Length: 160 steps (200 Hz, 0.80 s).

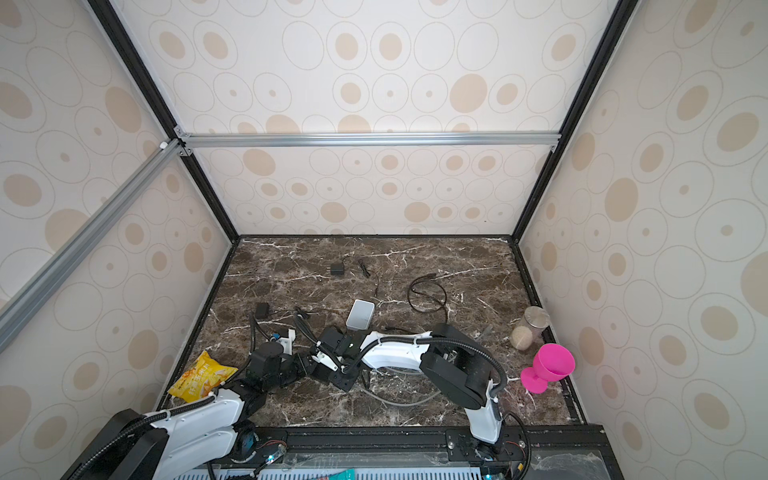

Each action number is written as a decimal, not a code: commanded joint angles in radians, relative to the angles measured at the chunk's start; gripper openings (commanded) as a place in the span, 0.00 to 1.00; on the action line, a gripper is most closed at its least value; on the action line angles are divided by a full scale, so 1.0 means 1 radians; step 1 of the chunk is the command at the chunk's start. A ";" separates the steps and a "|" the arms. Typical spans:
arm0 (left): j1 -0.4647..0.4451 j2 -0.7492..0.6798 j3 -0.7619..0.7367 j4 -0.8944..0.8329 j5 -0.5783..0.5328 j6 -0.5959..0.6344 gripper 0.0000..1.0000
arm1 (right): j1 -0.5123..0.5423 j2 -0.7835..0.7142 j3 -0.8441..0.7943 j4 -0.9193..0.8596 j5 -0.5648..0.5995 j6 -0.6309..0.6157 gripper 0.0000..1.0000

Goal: Insert the plug into the switch port

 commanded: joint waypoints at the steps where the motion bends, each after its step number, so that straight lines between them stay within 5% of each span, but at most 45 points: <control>1: -0.075 0.070 -0.015 -0.146 0.226 -0.026 0.25 | -0.006 0.019 0.119 0.505 -0.025 -0.002 0.00; 56: -0.094 0.091 -0.007 -0.107 0.215 -0.030 0.24 | -0.028 0.028 0.125 0.536 -0.059 0.033 0.00; 113: -0.105 0.132 0.015 -0.105 0.218 -0.015 0.24 | -0.047 0.058 0.146 0.652 -0.234 0.096 0.00; 160: -0.110 0.130 0.013 -0.102 0.213 -0.019 0.24 | -0.047 0.047 0.202 0.468 0.113 0.065 0.00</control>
